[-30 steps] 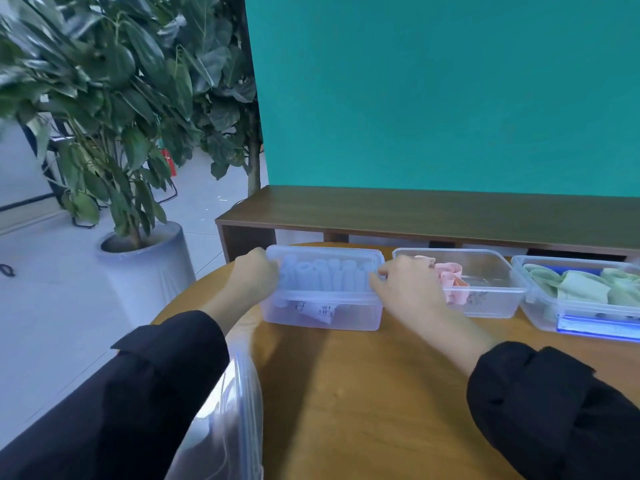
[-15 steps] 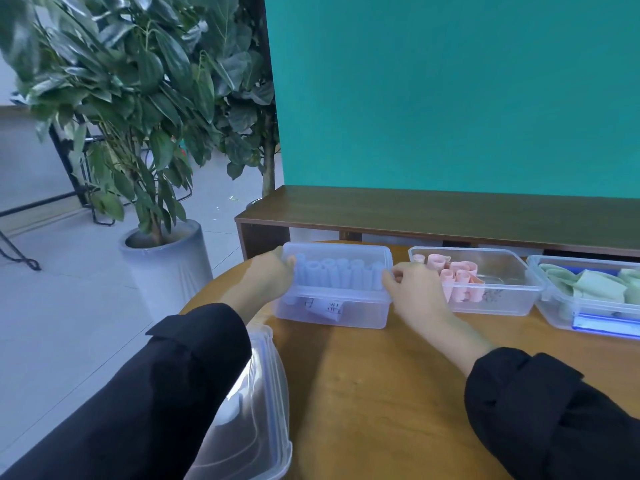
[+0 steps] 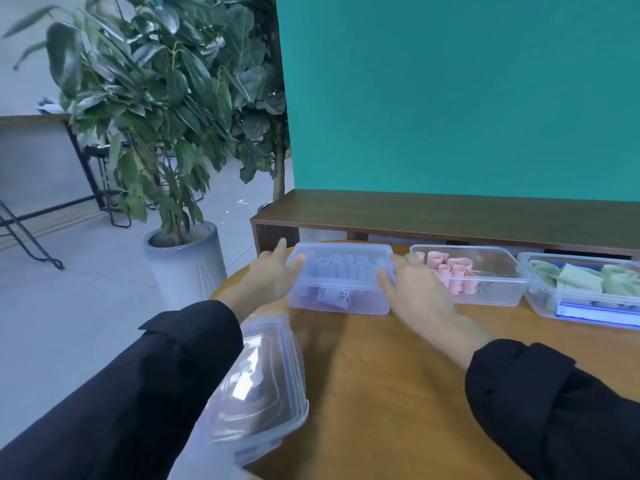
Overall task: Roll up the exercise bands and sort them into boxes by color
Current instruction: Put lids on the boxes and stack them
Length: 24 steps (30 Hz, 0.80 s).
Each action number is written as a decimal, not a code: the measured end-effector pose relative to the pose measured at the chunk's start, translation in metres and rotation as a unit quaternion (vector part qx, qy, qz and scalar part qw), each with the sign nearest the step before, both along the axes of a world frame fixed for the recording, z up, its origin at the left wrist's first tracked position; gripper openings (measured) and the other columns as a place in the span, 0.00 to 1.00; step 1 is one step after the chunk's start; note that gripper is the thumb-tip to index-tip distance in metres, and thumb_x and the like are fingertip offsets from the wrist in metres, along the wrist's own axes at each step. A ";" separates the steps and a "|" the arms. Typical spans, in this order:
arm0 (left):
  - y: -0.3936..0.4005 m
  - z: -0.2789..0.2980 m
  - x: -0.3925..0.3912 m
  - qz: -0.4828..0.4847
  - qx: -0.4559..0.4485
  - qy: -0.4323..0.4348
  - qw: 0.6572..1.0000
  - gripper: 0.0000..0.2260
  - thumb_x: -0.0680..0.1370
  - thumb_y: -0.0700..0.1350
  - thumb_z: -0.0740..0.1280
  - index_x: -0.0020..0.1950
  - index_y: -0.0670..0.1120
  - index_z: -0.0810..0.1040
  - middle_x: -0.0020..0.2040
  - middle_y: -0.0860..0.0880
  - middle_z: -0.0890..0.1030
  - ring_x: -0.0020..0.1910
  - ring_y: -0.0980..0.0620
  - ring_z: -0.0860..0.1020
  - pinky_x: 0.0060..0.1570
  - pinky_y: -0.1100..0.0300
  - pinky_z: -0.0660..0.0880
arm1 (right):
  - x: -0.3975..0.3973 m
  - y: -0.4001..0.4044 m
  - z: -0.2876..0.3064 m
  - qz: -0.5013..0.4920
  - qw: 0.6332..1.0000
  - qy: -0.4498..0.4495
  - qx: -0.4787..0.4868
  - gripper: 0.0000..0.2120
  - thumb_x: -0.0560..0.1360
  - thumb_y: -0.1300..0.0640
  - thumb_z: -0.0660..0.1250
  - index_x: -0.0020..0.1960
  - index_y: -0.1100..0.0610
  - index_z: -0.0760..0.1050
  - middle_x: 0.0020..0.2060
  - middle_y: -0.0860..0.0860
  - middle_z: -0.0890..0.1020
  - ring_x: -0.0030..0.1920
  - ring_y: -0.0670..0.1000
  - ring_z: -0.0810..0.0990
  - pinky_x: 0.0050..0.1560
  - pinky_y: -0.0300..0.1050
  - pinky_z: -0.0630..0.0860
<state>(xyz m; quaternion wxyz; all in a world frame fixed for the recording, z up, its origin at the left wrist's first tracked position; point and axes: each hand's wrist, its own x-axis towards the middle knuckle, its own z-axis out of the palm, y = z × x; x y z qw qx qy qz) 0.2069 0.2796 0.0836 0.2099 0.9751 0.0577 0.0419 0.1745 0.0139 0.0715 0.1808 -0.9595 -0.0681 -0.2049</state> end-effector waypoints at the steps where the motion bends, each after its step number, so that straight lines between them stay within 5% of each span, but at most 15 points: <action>1: 0.005 0.001 -0.013 -0.028 0.019 -0.016 0.999 0.26 0.83 0.62 0.53 0.79 0.53 0.63 0.69 0.41 0.74 0.71 0.39 0.69 0.66 0.49 0.68 | -0.016 0.008 0.000 0.044 0.999 -0.009 0.009 0.17 0.84 0.46 0.57 0.63 0.55 0.76 0.57 0.54 0.77 0.57 0.57 0.78 0.48 0.51 0.74; 2: 0.009 0.001 -0.029 -0.058 0.042 -0.029 0.997 0.19 0.83 0.59 0.56 0.69 0.55 0.75 0.60 0.44 0.79 0.65 0.42 0.72 0.59 0.52 0.70 | -0.033 0.017 0.001 0.107 0.994 0.000 0.019 0.17 0.83 0.44 0.58 0.63 0.52 0.77 0.56 0.51 0.78 0.57 0.54 0.77 0.52 0.51 0.76; 4: 0.015 0.002 -0.066 -0.101 0.070 -0.047 0.991 0.11 0.82 0.55 0.62 0.51 0.52 0.82 0.49 0.50 0.82 0.52 0.47 0.76 0.48 0.56 0.69 | -0.067 0.036 0.000 0.255 0.964 0.071 0.036 0.17 0.80 0.39 0.63 0.60 0.48 0.80 0.53 0.46 0.78 0.56 0.48 0.76 0.58 0.50 0.75; 9: 0.027 0.001 -0.151 -0.155 0.072 0.021 0.985 0.11 0.78 0.54 0.71 0.57 0.52 0.85 0.54 0.56 0.84 0.48 0.57 0.79 0.55 0.60 0.76 | -0.125 0.067 -0.015 0.409 0.891 0.187 -0.057 0.24 0.70 0.34 0.73 0.60 0.45 0.81 0.55 0.41 0.76 0.59 0.42 0.68 0.64 0.43 0.68; 13: 0.034 -0.009 -0.196 -0.190 0.060 0.055 0.978 0.06 0.78 0.50 0.72 0.52 0.51 0.87 0.49 0.56 0.86 0.47 0.58 0.81 0.53 0.60 0.77 | -0.138 0.071 -0.020 0.406 0.898 0.141 -0.096 0.15 0.77 0.42 0.69 0.61 0.46 0.82 0.57 0.43 0.78 0.60 0.44 0.68 0.66 0.45 0.65; 18: 0.030 0.004 -0.227 -0.219 0.042 0.020 0.975 0.14 0.77 0.60 0.70 0.53 0.51 0.87 0.48 0.56 0.85 0.47 0.59 0.79 0.44 0.70 0.72 | -0.140 0.067 -0.011 0.389 0.914 0.068 -0.095 0.15 0.81 0.43 0.61 0.60 0.47 0.81 0.57 0.43 0.78 0.61 0.44 0.70 0.65 0.45 0.66; 21: 0.028 0.020 -0.228 -0.224 0.077 -0.055 0.970 0.15 0.76 0.62 0.72 0.56 0.55 0.85 0.52 0.58 0.84 0.50 0.59 0.78 0.52 0.62 0.75 | -0.135 0.065 -0.003 0.387 0.920 -0.042 -0.033 0.14 0.82 0.47 0.61 0.59 0.49 0.83 0.55 0.43 0.80 0.57 0.46 0.75 0.60 0.47 0.73; 24: 0.020 0.044 -0.221 -0.226 0.098 -0.161 0.956 0.17 0.79 0.67 0.61 0.53 0.58 0.83 0.45 0.57 0.84 0.43 0.55 0.79 0.46 0.52 0.78 | -0.128 0.055 0.015 0.366 0.920 -0.133 0.040 0.11 0.82 0.50 0.63 0.58 0.50 0.82 0.53 0.43 0.79 0.54 0.47 0.77 0.57 0.44 0.74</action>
